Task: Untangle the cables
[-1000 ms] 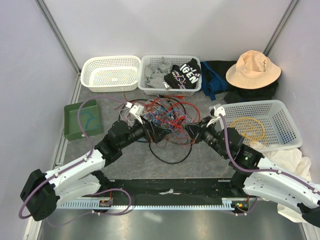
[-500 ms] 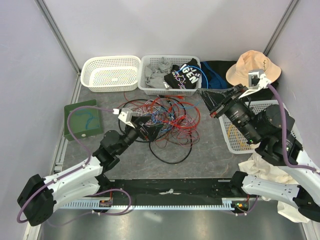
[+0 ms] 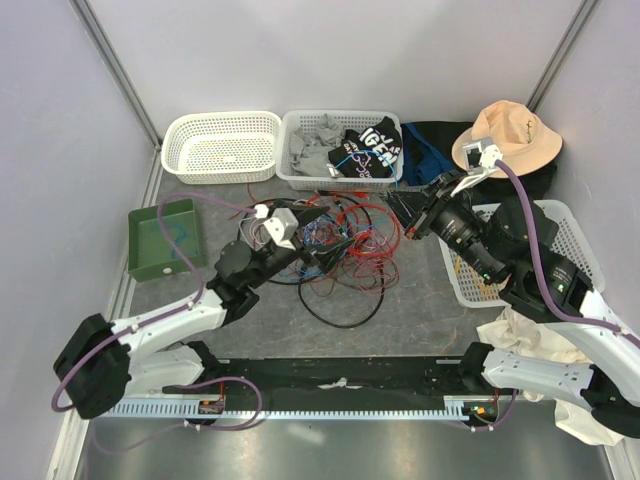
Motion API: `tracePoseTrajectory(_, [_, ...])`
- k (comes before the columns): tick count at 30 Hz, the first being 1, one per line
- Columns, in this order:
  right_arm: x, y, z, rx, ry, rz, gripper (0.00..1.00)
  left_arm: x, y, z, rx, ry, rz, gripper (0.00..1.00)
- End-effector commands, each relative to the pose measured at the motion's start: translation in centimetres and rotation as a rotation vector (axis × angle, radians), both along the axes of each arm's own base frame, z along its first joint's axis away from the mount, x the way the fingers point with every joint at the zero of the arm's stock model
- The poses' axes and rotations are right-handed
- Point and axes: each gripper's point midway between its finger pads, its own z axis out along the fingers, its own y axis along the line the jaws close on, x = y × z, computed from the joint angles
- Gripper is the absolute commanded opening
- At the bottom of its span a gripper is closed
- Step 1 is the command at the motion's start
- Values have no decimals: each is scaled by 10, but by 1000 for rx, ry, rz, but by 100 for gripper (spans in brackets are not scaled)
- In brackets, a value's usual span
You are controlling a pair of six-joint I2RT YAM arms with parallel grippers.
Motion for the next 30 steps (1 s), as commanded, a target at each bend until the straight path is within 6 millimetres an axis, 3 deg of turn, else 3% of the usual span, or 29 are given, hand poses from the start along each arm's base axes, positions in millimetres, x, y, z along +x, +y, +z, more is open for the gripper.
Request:
tracePoseTrajectory(1, [-8,-3,13,37,-11,21,0,5,-20,12,31,-112,-38,98])
tracePoseTrajectory(2, [-7,-4,13,37,-11,18,0,7,-27,2,49,-94,-57,96])
tracePoseTrajectory(8, [-8,-7,15,36,-13,12,0,19,-40,-12,68,-64,-60,77])
tracePoseTrajectory(13, [-8,-7,15,35,-12,12,0,29,-51,-16,92,-62,-64,73])
tracePoseTrajectory(16, [-9,-9,15,32,-11,12,0,31,-56,-11,89,-73,-73,58])
tracePoseTrajectory(18, [-10,-12,15,34,-11,1,0,33,-57,-10,90,-64,-69,38])
tracePoseTrajectory(20, [-8,-17,12,23,-12,-21,0,44,-52,-10,107,17,-7,2])
tracePoseTrajectory(21, [-7,-23,10,20,-11,-43,1,47,-49,-10,117,40,17,2])
tracePoseTrajectory(22, [-7,-26,7,14,-13,-54,10,49,-44,-21,151,102,42,2])
tracePoseTrajectory(23, [-6,-30,5,6,-17,-68,22,55,-28,-9,121,130,124,2])
tracePoseTrajectory(24, [-7,-34,-1,-2,-16,-79,46,58,-20,-8,123,168,166,2])
tracePoseTrajectory(25, [-4,-39,-5,-9,-14,-110,57,60,-8,-18,185,266,220,2])
tracePoseTrajectory(26, [-3,-43,-10,-15,-12,-126,64,66,10,-5,177,294,305,2])
tracePoseTrajectory(27, [-2,-44,-20,-31,-1,-139,73,67,21,-6,208,338,349,2])
tracePoseTrajectory(28, [1,-47,-27,-41,7,-159,77,69,30,23,168,357,382,2])
tracePoseTrajectory(29, [3,-47,-33,-53,13,-171,79,69,52,6,249,450,451,2])
tracePoseTrajectory(30, [4,-47,-47,-75,24,-176,81,68,61,16,242,475,469,2])
